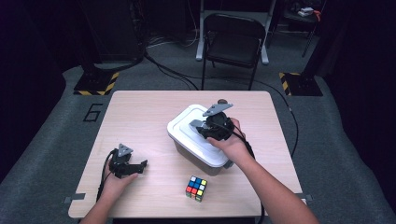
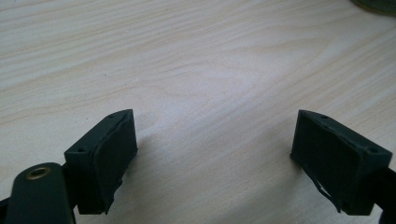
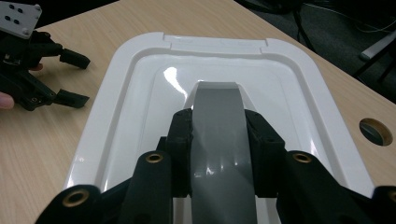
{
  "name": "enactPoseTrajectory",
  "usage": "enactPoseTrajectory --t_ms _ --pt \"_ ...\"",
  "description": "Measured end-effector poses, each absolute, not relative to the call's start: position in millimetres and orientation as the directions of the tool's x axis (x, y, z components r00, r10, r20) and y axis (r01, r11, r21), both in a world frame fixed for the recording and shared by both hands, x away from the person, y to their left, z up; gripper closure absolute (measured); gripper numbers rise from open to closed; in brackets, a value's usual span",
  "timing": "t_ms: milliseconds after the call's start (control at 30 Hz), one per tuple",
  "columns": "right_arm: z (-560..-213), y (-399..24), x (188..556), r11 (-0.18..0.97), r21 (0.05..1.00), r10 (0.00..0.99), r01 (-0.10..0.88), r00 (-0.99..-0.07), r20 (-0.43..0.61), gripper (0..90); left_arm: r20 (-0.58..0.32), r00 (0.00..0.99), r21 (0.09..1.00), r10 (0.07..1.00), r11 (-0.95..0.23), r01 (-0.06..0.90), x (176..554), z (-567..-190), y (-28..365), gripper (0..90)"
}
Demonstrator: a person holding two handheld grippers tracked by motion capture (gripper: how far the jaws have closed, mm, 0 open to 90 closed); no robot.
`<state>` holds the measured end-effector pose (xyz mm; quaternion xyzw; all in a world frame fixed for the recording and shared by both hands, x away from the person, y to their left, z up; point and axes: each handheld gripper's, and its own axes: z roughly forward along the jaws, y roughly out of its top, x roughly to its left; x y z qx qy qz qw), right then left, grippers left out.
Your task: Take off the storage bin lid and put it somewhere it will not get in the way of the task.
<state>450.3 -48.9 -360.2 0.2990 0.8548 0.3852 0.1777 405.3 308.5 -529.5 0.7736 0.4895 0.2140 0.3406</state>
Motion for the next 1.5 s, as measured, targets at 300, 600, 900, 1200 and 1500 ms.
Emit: enactPoseTrajectory --t_ms 300,600,900,1200,1500 --pt "-350.9 -53.5 449.5 0.525 0.768 0.652 0.367 -0.753 -0.085 66.4 -0.003 0.429 0.737 0.903 -0.288 0.612 405.3 -529.5 308.5 13.9" --pt "-340.8 -66.3 449.5 0.520 0.775 0.666 0.358 -0.738 -0.106 66.4 -0.003 0.428 0.738 0.904 -0.287 0.610 405.3 -529.7 308.4 14.0" --pt "-334.8 -87.7 452.0 0.508 0.777 0.699 0.372 -0.705 -0.120 66.5 -0.003 0.428 0.737 0.904 -0.288 0.612 405.3 -529.5 308.5 13.9" --pt "-334.5 -112.4 454.9 0.478 0.772 0.753 0.419 -0.648 -0.113 66.4 -0.003 0.429 0.737 0.903 -0.288 0.612 405.3 -529.5 308.5 13.9" --pt "-336.1 -140.6 461.3 0.447 0.775 0.796 0.446 -0.593 -0.117 66.4 -0.003 0.427 0.739 0.904 -0.286 0.610 405.3 -529.8 308.3 13.9"
